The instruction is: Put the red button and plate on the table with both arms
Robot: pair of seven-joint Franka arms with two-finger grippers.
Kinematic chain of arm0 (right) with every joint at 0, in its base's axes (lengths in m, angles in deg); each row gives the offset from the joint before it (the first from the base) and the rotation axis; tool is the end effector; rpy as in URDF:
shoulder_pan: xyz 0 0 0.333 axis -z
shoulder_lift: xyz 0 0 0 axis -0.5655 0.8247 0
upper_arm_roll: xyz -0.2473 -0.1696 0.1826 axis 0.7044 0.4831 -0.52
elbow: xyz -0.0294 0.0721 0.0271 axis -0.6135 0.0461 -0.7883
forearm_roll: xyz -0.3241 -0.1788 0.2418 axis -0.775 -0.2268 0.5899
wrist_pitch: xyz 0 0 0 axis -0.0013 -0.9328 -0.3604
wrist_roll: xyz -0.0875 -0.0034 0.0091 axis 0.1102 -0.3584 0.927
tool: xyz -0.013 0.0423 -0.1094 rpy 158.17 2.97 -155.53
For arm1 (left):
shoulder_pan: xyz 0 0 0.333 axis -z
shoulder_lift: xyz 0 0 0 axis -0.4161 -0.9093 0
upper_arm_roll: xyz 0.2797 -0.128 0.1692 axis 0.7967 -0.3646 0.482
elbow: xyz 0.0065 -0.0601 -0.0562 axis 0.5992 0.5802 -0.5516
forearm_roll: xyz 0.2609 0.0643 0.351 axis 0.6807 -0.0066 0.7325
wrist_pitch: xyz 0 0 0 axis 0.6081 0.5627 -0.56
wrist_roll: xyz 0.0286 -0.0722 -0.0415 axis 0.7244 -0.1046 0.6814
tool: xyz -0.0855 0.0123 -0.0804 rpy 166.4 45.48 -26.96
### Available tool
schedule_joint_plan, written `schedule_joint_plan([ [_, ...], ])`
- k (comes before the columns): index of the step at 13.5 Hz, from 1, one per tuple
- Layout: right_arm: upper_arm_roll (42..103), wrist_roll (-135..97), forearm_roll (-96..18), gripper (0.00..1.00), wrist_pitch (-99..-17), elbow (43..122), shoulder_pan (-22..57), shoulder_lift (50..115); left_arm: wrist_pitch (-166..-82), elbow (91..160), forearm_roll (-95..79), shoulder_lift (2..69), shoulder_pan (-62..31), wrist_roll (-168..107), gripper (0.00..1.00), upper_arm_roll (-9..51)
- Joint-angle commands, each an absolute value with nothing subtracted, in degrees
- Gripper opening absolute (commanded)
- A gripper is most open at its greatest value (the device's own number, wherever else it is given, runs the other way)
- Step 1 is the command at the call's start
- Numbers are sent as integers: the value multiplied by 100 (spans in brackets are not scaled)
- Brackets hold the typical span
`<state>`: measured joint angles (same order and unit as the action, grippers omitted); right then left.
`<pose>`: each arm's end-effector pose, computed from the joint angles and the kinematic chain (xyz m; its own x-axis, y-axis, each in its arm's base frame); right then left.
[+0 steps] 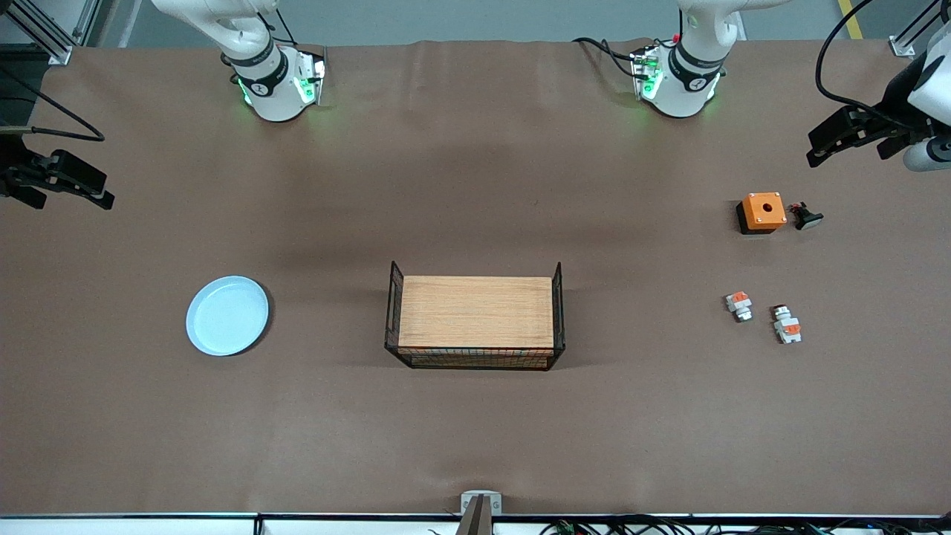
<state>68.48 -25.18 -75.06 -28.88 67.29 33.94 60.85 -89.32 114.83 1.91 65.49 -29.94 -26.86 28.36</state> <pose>0.6114 -0.0044 0.6819 0.9994 -0.0314 0.0126 -0.0312 -0.9994 -0.0159 0.5620 -0.0554 0.6922 0.9960 0.0850 -0.0291 0.0841 -0.9960 -0.0314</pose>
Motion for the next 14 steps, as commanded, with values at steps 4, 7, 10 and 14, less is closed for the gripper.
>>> schedule_joint_plan([
  [4,6859,-2604,-7652,100,-2751,6279,3365,6218,-8864,11455,254,6584,-3013,-2784,100,2821],
  [7,6850,-2613,-7732,100,-2707,6208,3365,6227,-8864,11437,228,6584,-3039,-2793,100,2829],
  [10,6850,-2875,-7600,100,-2550,6260,3400,6236,-8864,11428,263,6584,-3013,-2793,100,2821],
  [14,6885,-2798,-7600,100,-2478,6260,3426,6227,-8864,11437,245,6576,-3039,-2916,100,2830],
])
